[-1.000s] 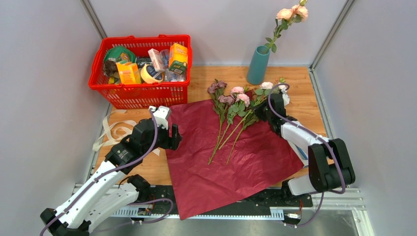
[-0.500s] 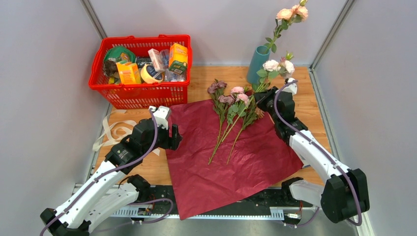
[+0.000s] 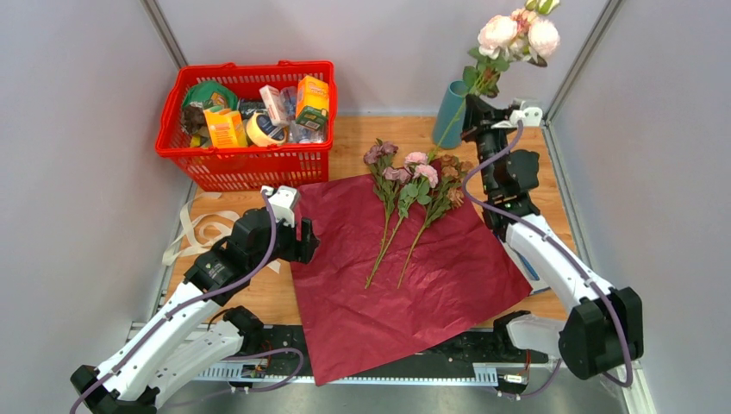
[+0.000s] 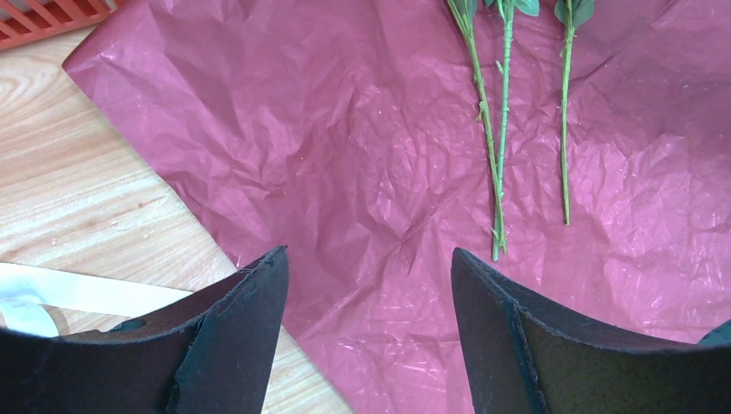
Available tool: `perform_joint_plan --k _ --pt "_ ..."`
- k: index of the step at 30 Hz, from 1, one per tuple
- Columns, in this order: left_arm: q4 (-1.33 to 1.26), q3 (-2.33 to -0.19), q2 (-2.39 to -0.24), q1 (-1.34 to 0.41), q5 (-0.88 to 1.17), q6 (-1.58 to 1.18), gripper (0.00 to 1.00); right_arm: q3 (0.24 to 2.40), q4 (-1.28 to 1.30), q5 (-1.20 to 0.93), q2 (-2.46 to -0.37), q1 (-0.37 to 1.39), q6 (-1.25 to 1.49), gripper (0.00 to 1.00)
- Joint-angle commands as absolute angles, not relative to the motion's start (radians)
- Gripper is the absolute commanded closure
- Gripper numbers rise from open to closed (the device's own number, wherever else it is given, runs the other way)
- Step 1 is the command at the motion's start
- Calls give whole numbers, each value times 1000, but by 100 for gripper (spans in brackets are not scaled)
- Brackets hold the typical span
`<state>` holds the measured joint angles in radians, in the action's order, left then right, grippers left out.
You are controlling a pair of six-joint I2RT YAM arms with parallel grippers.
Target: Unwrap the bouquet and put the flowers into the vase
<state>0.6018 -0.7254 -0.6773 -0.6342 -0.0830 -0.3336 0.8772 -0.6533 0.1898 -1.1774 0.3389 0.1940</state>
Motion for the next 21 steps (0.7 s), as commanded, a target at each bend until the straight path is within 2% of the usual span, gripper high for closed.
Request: perform_joint_plan --k 1,6,14,21 --pt "574 -727 -675 -635 -74 -314 23 1020 -914 161 -1285 321 -57 100" --pt "575 -727 -680 -635 -69 -313 23 1167 -1002 138 -1422 287 -130 100" --pt "575 -727 -669 -635 -75 -311 23 1412 -956 161 -1571 212 -124 100" --pt "574 -727 -669 -635 -69 -311 23 1531 -934 153 -1709 169 -98 100"
